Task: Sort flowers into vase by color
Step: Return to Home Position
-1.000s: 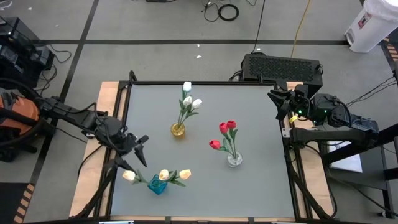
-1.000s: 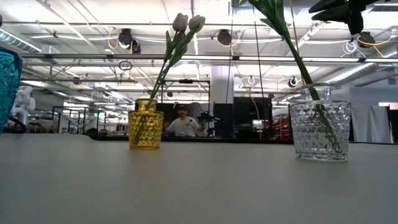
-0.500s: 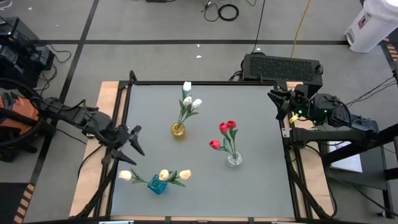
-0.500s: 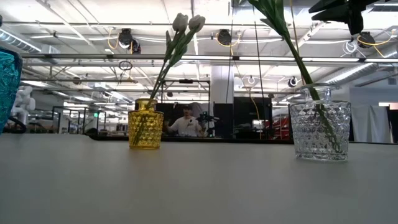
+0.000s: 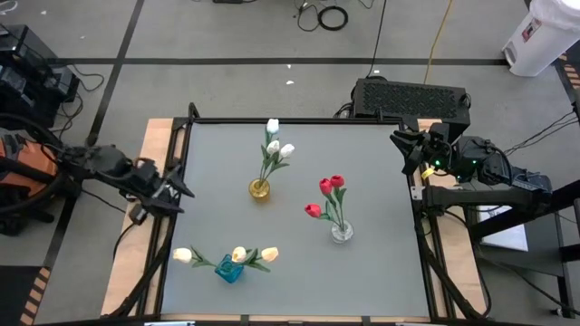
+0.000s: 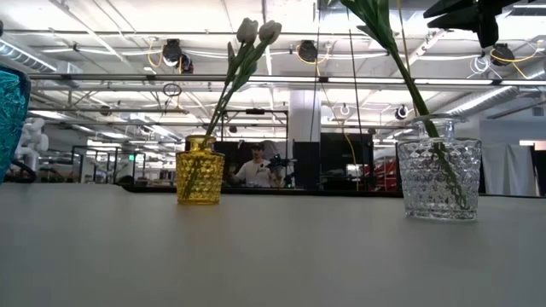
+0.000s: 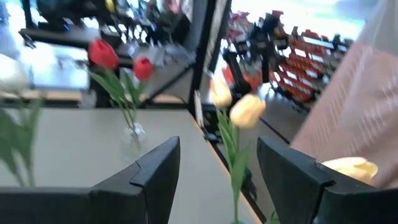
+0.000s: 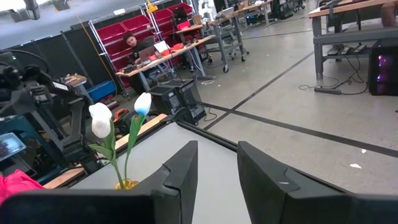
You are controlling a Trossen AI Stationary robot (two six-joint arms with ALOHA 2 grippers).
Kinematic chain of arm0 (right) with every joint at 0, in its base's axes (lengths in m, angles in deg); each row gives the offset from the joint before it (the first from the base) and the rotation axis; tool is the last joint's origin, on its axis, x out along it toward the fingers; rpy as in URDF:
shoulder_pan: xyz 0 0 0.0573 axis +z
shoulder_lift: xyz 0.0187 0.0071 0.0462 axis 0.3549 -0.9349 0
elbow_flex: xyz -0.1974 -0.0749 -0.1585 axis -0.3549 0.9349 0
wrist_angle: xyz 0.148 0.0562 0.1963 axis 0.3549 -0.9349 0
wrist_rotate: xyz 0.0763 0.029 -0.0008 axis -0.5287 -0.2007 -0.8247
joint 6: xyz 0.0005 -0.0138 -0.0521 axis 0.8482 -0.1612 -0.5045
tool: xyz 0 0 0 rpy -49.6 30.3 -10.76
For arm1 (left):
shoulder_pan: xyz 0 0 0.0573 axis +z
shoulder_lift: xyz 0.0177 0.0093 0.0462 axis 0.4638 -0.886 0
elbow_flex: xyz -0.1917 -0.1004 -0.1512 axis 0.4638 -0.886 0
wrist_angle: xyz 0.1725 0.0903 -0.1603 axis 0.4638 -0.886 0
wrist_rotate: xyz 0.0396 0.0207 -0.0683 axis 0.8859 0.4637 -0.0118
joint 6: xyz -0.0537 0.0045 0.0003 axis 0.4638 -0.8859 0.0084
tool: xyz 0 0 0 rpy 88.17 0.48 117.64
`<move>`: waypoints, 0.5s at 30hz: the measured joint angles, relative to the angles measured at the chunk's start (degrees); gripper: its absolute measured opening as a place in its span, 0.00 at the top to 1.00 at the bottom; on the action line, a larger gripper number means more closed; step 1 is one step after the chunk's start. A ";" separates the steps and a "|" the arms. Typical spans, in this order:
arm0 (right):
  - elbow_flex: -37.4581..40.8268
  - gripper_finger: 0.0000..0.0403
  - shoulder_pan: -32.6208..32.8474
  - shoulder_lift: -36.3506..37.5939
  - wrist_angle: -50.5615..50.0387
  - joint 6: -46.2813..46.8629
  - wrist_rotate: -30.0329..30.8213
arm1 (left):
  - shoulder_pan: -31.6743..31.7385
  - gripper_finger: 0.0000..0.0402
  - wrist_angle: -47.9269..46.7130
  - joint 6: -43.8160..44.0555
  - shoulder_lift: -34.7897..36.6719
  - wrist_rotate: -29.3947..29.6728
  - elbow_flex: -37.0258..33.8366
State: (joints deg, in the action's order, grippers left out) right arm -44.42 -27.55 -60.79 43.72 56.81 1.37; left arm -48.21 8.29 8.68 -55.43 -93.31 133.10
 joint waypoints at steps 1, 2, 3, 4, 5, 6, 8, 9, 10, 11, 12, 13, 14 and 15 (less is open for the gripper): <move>0.00 0.74 0.01 0.00 -0.02 -0.01 0.02 | -0.02 0.46 -0.03 -0.01 1.07 0.81 0.00; 0.00 0.74 0.02 0.01 -0.02 0.00 0.02 | -0.02 0.46 0.03 -0.02 2.18 1.43 0.00; 0.00 0.74 0.01 0.01 -0.02 -0.01 0.01 | -0.02 0.46 0.16 -0.02 3.24 2.27 0.00; 0.00 0.74 0.01 0.01 -0.02 -0.01 0.02 | -0.02 0.46 0.32 -0.04 4.26 2.99 0.00; 0.00 0.74 0.00 0.00 -0.02 -0.01 0.02 | -0.02 0.46 0.49 -0.04 5.22 3.73 0.00; 0.00 0.74 0.02 0.02 -0.01 -0.01 0.02 | -0.02 0.46 0.65 -0.04 6.20 4.39 0.00; 0.00 0.74 0.02 0.02 -0.02 -0.01 0.02 | -0.02 0.46 1.33 0.06 7.97 5.35 0.00; 0.00 0.74 0.00 0.00 -0.02 -0.02 0.02 | -0.01 0.46 1.70 0.18 8.87 5.64 0.00; 0.00 0.74 0.01 0.00 -0.01 -0.02 0.01 | -0.02 0.46 1.84 0.30 9.75 5.93 0.01; 0.00 0.74 0.01 0.01 -0.01 -0.02 0.02 | -0.02 0.46 1.83 0.07 10.61 6.37 0.02; 0.00 0.74 0.02 0.00 0.00 -0.02 0.02 | -0.02 0.46 1.83 -0.12 11.46 6.93 0.02; 0.00 0.74 0.01 0.01 -0.02 0.00 0.01 | -0.02 0.46 1.80 -0.78 12.32 7.47 0.02; 0.00 0.74 0.01 0.01 -0.02 0.00 0.01 | 0.00 0.46 1.66 -1.49 13.24 7.95 0.02; 0.00 0.74 0.01 0.02 -0.02 -0.01 0.02 | -0.01 0.47 1.63 -2.31 14.16 8.36 0.02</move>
State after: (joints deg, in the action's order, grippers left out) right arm -44.42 -27.55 -60.77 43.70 56.80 1.39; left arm -48.22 9.92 6.37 -41.27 -84.95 133.12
